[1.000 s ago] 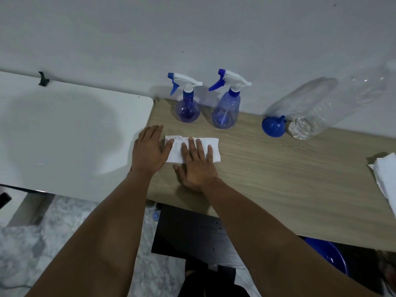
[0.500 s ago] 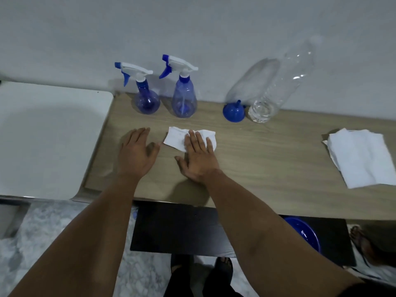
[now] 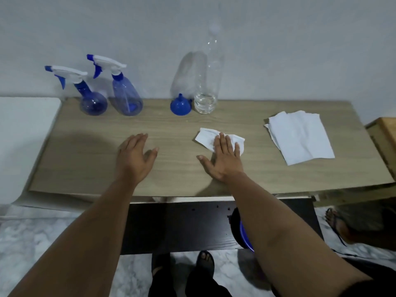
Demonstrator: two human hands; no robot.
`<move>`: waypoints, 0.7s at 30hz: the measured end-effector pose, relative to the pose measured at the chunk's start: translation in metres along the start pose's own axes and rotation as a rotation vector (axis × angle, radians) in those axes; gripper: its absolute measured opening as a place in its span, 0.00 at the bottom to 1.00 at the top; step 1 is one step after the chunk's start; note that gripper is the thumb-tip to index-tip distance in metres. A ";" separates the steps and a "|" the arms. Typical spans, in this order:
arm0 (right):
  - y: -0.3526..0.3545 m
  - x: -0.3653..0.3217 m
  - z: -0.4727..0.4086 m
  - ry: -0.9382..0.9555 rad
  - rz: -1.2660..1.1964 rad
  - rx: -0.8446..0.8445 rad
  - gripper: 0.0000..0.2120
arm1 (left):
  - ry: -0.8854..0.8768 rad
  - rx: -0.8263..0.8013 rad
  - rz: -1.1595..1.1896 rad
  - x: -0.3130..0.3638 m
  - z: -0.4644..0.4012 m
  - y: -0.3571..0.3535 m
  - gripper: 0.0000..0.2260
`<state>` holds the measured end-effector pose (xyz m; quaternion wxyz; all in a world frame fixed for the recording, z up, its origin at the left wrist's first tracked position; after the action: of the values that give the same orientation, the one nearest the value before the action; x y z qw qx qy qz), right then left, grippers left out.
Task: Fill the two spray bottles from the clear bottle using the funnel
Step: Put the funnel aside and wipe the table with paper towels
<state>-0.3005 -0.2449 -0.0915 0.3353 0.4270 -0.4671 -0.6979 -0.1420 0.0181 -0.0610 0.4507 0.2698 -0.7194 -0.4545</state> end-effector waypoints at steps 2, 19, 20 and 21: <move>0.008 0.028 0.010 -0.075 -0.002 0.003 0.52 | -0.014 0.000 -0.002 0.012 0.003 0.000 0.29; -0.020 -0.062 0.061 -0.436 -0.064 0.041 0.60 | 0.083 -0.012 -0.090 -0.072 0.035 0.063 0.28; -0.023 -0.077 0.054 -0.436 -0.065 0.039 0.60 | 0.094 -0.010 -0.097 -0.086 0.034 0.068 0.27; -0.027 -0.095 0.047 -0.427 -0.062 0.033 0.59 | 0.102 -0.008 -0.102 -0.098 0.033 0.074 0.27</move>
<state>-0.3062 -0.1363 -0.0809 0.2000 0.2890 -0.5254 -0.7748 -0.1256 0.1422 -0.0403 0.4642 0.3272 -0.6789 -0.4653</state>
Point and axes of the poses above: each hand's wrist, its own z-axis away from the middle knuckle, its own y-axis out of the back of the hand, x = y × z, the point moved 1 cm from there along -z, towards the middle knuckle, and after that the axes turned 7 degrees about y, right-handed, at the moved point
